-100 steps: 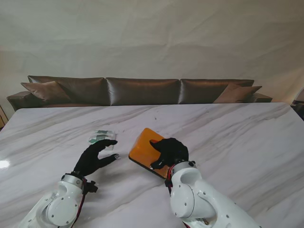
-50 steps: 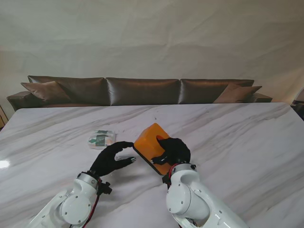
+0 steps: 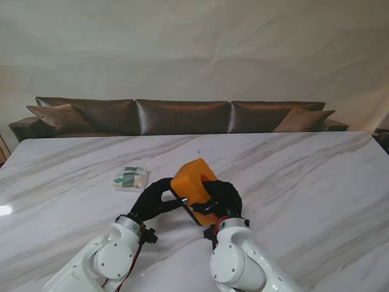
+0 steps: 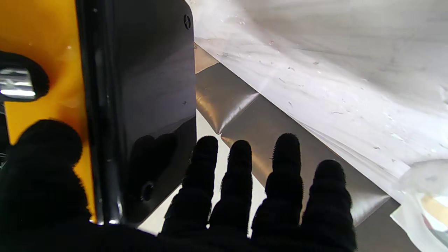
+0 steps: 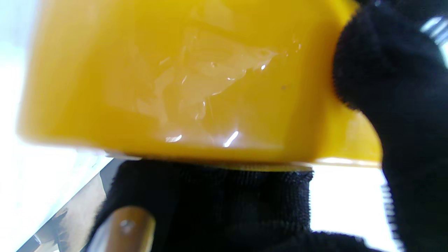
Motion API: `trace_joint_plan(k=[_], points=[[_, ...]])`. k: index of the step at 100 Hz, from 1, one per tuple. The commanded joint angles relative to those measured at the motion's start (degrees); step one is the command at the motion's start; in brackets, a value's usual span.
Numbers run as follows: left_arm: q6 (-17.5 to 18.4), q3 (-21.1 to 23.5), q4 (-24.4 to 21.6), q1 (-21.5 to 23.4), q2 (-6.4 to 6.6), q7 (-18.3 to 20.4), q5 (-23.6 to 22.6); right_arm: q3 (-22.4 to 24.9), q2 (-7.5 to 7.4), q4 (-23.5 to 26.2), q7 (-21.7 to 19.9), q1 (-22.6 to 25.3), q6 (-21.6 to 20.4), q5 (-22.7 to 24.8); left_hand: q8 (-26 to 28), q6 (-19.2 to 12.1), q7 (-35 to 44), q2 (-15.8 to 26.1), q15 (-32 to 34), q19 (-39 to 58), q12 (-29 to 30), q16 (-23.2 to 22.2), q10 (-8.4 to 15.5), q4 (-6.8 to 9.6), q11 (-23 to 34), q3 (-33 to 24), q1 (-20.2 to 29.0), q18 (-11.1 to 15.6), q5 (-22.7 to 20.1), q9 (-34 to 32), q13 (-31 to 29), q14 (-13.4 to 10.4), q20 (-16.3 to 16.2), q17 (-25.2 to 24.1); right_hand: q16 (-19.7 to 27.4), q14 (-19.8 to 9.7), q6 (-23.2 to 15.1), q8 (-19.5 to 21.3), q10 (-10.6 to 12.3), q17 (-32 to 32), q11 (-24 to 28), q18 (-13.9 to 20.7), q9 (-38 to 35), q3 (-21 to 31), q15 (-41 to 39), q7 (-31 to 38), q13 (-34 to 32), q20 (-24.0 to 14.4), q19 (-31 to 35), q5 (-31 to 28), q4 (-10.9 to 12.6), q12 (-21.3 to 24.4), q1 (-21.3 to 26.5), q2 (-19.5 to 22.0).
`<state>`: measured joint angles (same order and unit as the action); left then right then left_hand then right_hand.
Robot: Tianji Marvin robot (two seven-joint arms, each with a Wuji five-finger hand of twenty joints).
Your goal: Refill a tissue box and feed the first sheet
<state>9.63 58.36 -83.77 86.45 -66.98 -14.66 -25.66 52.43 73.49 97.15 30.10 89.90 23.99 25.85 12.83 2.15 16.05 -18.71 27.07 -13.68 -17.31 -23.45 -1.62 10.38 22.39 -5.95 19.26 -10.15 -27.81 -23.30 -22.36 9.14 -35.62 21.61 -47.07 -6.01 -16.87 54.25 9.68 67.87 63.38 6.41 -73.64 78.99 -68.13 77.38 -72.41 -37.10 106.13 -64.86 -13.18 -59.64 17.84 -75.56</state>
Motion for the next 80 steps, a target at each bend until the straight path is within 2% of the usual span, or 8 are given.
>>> trace_joint_plan(k=[1, 11, 26, 42, 61, 70, 80], points=[[-0.21, -0.48, 0.84, -0.45, -0.84, 0.63, 1.03, -0.08, 0.41, 0.35, -0.14, 0.91, -0.62, -0.30, -1.58, 1.46, -2.10, 0.05, -1.08, 88.77, -0.22, -0.03, -0.75, -0.41, -0.76, 0.48, 0.21, -0.36, 2.24, 3.04, 1.68, 0.76, -0.14, -2.82, -4.32, 4.71, -1.03, 0.53, -2.69, 2.77, 14.51, 9.27, -9.09, 5.25, -29.15, 2.61, -2.90, -0.99, 13.85, -6.28, 2.98, -0.63, 6.21, 5.25], [-0.23, -1.24, 1.87, -1.24, -1.09, 1.14, 2.85, -0.14, 0.57, 0.51, 0.54, 1.36, -1.73, -0.90, -2.86, 2.42, -4.46, 0.05, -2.61, 84.38, 0.30, 0.82, -0.70, -0.32, -1.63, 0.65, 0.13, -2.73, 4.62, 5.68, 4.13, 0.76, 0.84, -7.30, -4.32, 4.73, -1.01, 0.54, -2.69, 2.77, 14.52, 9.25, -9.08, 5.27, -29.17, 2.62, -2.90, -0.99, 13.85, -6.27, 3.02, -0.61, 6.24, 5.34], [1.12, -2.24, 3.96, -2.53, -1.70, 1.68, 6.54, -0.56, 0.91, 0.11, 1.38, 1.43, -3.56, -2.11, -4.16, 2.43, -6.84, -0.47, -4.10, 81.47, 0.70, 1.65, -0.05, -0.35, -2.27, 0.86, 0.22, -3.61, 7.06, 8.73, 6.66, 0.08, 1.51, -10.09, -4.34, 4.68, -0.86, 0.55, -2.76, 2.77, 14.56, 9.24, -9.09, 5.33, -29.27, 2.63, -2.90, -0.98, 13.85, -6.24, 3.03, -0.57, 6.28, 5.21], [3.47, -2.35, 4.80, -3.25, -1.45, 6.46, 12.38, -1.34, 1.56, -0.91, 2.35, 0.99, -6.16, -4.63, -5.33, 1.73, -8.60, -1.96, -6.90, 76.48, 2.00, 3.32, 0.71, -0.45, -4.10, 1.42, 0.38, -4.23, 9.08, 11.10, 9.98, -0.56, 3.28, -14.16, -4.35, 4.75, -0.83, 0.57, -2.85, 2.74, 14.59, 9.09, -9.09, 5.37, -29.33, 2.63, -2.90, -0.94, 13.85, -6.24, 3.04, -0.53, 6.36, 5.08], [6.91, -2.73, 6.21, -3.69, -1.53, 9.23, 17.74, -2.62, 2.06, -2.53, 2.62, -0.25, -8.39, -6.32, -5.12, 1.98, -7.96, -4.62, -8.38, 73.95, 2.88, 4.48, 0.93, -0.61, -5.44, 1.64, 1.97, -4.07, 9.15, 11.18, 11.46, 0.16, 4.44, -15.59, -4.37, 4.76, -0.66, 0.63, -2.85, 2.70, 14.63, 8.69, -9.09, 5.33, -29.41, 2.64, -2.89, -0.87, 13.85, -6.21, 3.03, -0.51, 6.34, 5.15], [8.21, -2.90, 7.03, -4.00, -1.67, 10.38, 20.47, -3.27, 2.26, -3.28, 2.48, -0.83, -9.42, -7.16, -3.51, 2.85, -4.99, -5.53, -8.17, 73.20, 3.01, 5.18, 0.63, -1.38, -5.54, 2.30, 3.58, -3.50, 10.62, 11.16, 11.79, 0.96, 4.93, -15.71, -4.39, 4.75, -0.66, 0.64, -2.88, 2.70, 14.66, 8.65, -9.09, 5.34, -29.45, 2.64, -2.90, -0.85, 13.85, -6.21, 3.05, -0.50, 6.34, 5.21], [9.12, -2.90, 7.56, -4.17, -1.82, 11.96, 24.14, -3.95, 2.44, -4.11, 2.48, -1.39, -10.31, -7.58, -2.15, 3.86, -2.44, -5.95, -7.89, 72.97, 2.92, 5.53, 0.07, -1.46, -5.37, 2.57, 4.46, -2.58, 12.03, 11.20, 11.82, 1.14, 5.13, -15.95, -4.40, 4.72, -0.66, 0.64, -2.83, 2.70, 14.69, 8.63, -9.09, 5.31, -29.49, 2.63, -2.90, -0.84, 13.85, -6.21, 3.06, -0.50, 6.32, 5.21]])
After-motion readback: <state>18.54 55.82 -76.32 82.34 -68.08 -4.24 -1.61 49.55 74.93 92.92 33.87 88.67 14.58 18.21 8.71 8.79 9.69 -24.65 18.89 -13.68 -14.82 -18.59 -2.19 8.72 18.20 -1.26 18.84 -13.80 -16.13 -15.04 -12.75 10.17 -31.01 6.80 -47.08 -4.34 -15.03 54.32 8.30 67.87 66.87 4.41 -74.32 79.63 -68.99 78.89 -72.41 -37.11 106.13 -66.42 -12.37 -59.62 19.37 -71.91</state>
